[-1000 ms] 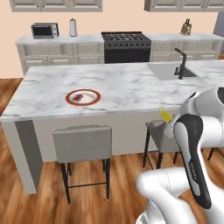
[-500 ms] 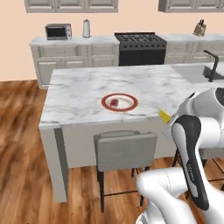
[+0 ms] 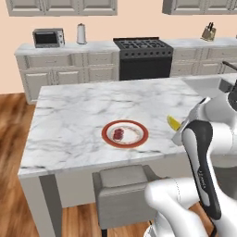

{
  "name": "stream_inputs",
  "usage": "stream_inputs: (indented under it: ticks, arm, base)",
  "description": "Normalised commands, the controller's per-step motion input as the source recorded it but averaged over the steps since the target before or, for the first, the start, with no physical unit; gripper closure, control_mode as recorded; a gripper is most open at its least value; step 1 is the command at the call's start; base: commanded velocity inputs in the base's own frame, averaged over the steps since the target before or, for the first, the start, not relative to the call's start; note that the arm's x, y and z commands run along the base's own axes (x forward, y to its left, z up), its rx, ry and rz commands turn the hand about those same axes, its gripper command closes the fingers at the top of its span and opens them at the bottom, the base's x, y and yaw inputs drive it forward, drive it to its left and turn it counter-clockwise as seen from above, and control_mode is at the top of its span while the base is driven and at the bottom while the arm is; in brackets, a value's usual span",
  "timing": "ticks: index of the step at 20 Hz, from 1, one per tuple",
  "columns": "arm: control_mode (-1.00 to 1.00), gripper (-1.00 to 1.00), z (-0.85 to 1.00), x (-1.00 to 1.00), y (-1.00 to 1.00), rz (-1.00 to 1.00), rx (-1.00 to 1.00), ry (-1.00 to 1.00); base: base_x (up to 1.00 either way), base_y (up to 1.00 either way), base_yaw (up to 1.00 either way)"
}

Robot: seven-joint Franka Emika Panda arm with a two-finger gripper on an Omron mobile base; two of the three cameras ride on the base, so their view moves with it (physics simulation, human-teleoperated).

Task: Take the cheese, steak, and lemon wedge from the fridge and place them on the plate on the dining counter to create an appetizer plate.

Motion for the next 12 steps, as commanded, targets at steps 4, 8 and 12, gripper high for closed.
stream_inputs:
  ticks: [4,8,12]
  arm:
    - [1.0,1.0,0.0,0.0,0.0,0.0,0.0,0.0]
    - [-1.0,1.0,-0.26,0.35,0.09,-0.05,0.0,0.01]
    - [-1.0,1.0,-0.54,0.97,0.22,-0.1,0.03,0.18]
  base:
    - [0.81,0.14,-0.06]
    - [0.21,0.03,-0.02]
    - [0.0,0.0,0.0]
